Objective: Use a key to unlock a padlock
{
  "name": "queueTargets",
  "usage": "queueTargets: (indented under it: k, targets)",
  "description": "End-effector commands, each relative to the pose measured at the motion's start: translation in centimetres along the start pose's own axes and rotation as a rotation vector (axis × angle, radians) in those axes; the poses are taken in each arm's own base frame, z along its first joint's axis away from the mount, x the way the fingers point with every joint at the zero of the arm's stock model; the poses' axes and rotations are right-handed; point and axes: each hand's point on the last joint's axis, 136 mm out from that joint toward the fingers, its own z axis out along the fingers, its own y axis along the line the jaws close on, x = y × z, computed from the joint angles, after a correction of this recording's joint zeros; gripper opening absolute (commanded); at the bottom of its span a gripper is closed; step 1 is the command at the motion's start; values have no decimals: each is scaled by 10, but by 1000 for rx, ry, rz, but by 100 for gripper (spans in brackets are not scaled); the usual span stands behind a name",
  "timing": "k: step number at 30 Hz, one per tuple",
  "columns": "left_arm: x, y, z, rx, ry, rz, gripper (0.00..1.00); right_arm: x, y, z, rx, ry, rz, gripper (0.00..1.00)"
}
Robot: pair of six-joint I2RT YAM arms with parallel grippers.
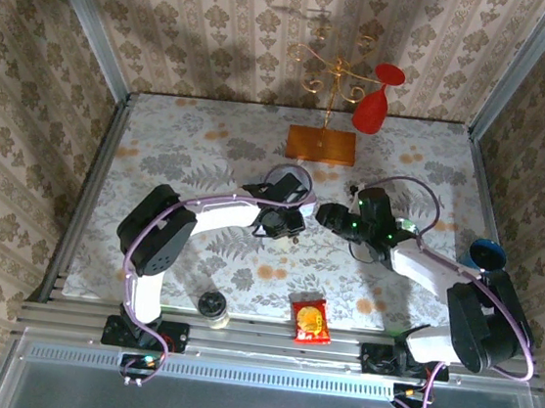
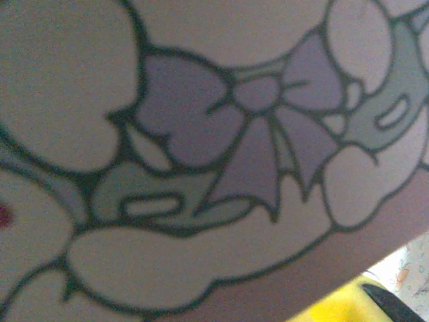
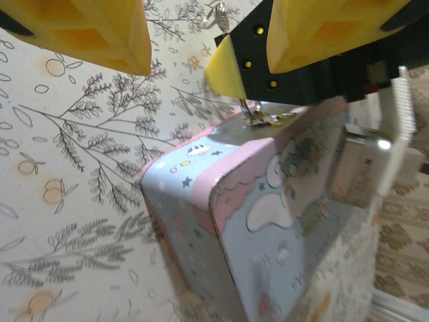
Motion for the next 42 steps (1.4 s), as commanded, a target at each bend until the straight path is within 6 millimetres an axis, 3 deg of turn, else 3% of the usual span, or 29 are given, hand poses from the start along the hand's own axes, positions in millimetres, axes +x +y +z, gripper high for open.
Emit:
queueTargets:
  k: [1,9,13,18,23,26,33,38,42]
  targets:
    - [9,7,4,-49,26,45,7,5,16,12,-41,62,-87,48]
    - [1,11,-15,-122,-29,137,1,13,27,39,-106,128,-113,43]
    - [-6,19,-25,-203,-82,209,3,14,29,46,-115,144,-108,42]
    - [-2,26,-20,-211,-60,212,22,16,28,48,-102,157,-112,41]
    - [2,27,-14,-204,-42,212,24,23,28,54,-110,171,-112,38]
    - [2,26,-13,-205,-42,220,61,31,30,62,-130,188,-108,37]
    - [-1,22,-27,-199,-70,242,63,39,35,70,-192,198,-75,36]
    - [-5,8,-54,-152,-122,291,66,42,35,66,-178,166,-85,35]
    - [-10,-8,-84,-78,-181,352,78,44,27,62,-148,124,-41,35]
